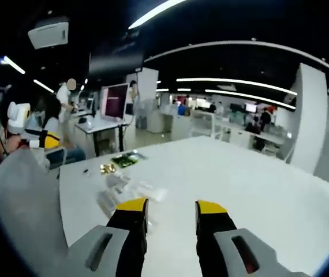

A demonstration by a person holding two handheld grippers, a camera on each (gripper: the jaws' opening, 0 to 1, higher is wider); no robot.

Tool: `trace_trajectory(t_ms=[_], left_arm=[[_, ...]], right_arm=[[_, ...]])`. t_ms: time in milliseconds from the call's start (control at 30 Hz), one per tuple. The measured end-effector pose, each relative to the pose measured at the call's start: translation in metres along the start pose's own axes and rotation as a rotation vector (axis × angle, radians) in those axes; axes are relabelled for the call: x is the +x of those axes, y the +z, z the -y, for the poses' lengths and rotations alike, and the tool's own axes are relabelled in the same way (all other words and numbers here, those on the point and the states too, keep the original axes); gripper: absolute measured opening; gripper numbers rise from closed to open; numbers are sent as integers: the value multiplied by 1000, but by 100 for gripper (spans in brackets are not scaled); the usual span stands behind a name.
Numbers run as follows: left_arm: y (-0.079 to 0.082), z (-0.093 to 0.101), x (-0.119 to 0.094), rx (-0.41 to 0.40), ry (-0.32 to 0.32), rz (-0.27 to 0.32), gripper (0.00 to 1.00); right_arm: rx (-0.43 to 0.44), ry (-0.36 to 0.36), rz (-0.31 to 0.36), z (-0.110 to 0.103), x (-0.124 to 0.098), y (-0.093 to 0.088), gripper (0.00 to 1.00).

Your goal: Arrange the skincare products in the storage area until every visible bottle or jar stands upright without overlapping.

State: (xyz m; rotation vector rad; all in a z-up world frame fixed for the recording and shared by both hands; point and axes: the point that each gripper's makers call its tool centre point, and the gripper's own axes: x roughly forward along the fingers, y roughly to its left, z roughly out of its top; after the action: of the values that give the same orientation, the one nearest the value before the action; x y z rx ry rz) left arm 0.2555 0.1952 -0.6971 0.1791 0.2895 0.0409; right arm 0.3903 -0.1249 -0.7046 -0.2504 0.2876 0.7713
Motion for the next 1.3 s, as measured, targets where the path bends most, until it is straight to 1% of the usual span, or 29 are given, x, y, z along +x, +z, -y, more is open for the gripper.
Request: trace_trajectory(t_ms=[33,67,100,167,267,367,500,567,700,767,900,967,1067,1100,1133,1167,1200,1300], left_arm=[[-1,1,0,6,-2,-3,16],[-2,2,1,25,-2,-9,17],[-4,3,2,46,2,-18,17],[-4,3,2,49,2,-21,16],[-4,3,1,43,1,-22,18],[-3,5,0,60,7,-13,19],[-3,4,0,71,12,-16,18],[-4,3,-1,79,17,-21,17],[-4,4,-1,97,21,-21,16],[-5,4,-1,94,20,-24,16],[-6,3,-1,90,22,-28,16],[-7,4,-1,94,20,-33,15],[-8,4,-1,102,20,-40,15],[-8,4,-1,103,21,-41,15],[-8,3,-1,103,24,-43,15],[-8,3,-1,102,25,-43,15],[-9,3,-1,102,28,-46,15],[-10,2,-1,103,29,-51,14]], right_arm=[[-31,17,-23,-2,4,-2,30],[-87,33,-53,-4,10,-3,31],[-121,43,-67,-5,14,-3,32],[-182,74,-93,-8,24,-2,34],[-212,92,-106,-10,37,1,36],[-283,131,-155,-16,52,-5,37],[-314,163,-190,-21,69,-11,38],[-326,171,-207,-20,77,-15,38],[-356,194,-244,-22,88,-20,36],[-367,226,-276,-27,94,-27,36],[-445,302,-361,-40,107,-47,36],[-461,317,-378,-48,114,-54,36],[-469,359,-405,-60,121,-64,35],[-464,399,-420,-67,122,-69,33],[-450,414,-426,-71,122,-71,32],[-408,427,-393,-77,124,-67,30],[-397,437,-417,-77,123,-68,27],[-380,435,-412,-75,125,-66,24]])
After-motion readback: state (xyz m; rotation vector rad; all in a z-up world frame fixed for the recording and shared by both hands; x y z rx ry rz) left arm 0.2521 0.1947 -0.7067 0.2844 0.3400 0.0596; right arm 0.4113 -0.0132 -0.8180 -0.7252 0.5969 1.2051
